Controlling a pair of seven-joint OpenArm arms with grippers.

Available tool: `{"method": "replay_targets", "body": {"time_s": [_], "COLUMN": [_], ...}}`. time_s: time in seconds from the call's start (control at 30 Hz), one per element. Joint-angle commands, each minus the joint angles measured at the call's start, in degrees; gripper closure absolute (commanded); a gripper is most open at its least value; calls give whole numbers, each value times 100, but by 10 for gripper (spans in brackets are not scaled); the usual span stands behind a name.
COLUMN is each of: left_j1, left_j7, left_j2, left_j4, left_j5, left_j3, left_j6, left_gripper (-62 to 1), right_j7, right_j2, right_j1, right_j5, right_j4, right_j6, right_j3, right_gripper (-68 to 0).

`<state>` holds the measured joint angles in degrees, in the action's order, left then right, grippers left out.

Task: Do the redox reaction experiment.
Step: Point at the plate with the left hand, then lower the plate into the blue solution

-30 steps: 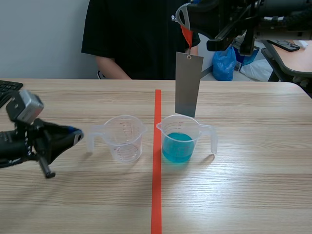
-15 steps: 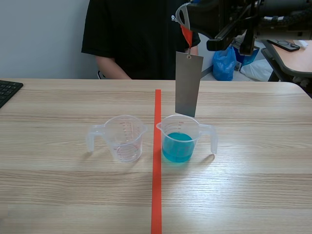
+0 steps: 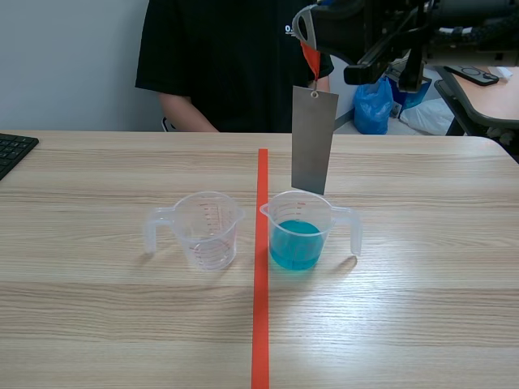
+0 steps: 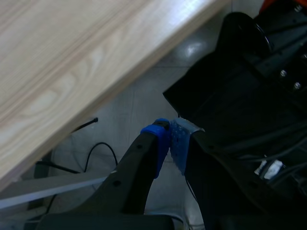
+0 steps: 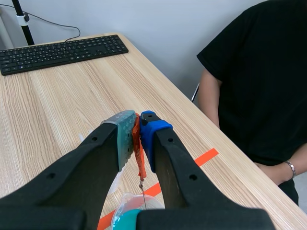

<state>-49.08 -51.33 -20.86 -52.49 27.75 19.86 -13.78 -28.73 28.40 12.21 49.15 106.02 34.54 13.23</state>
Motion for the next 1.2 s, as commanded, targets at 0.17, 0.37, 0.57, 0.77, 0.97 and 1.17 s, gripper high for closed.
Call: {"method": "replay_targets", "body": {"time_s": [0.17, 0.37, 0.57, 0.77, 0.97, 1.17], "left_j1": [-61, -61, -59, -59, -57, -57], "left_j7": [-157, -153, -114, -111, -44, -28], "left_j2": [225, 210, 210, 210, 210, 210], "left_j4": [-76, -76, -76, -76, -76, -76], "left_j5": [275, 280, 278, 278, 278, 278], "left_j3": [37, 37, 37, 37, 37, 37], "left_j6": [116, 118, 118, 118, 118, 118], "left_gripper": [-38, -38, -38, -38, -38, -38], "right_j7": [101, 122, 216, 275, 396, 514], "right_j2": [46, 46, -85, -146, -175, -393], "right_j1": [125, 125, 127, 127, 127, 129], "right_j5": [98, 260, 271, 264, 249, 11], "right_j4": [-2, -170, -481, -774, -1185, -1626], "right_j6": [-17, -15, 177, 262, 282, 376], "right_j3": [-4, -2, 13, 243, 393, 446], "right_gripper": [-13, -13, -13, -13, -13, -13]}}
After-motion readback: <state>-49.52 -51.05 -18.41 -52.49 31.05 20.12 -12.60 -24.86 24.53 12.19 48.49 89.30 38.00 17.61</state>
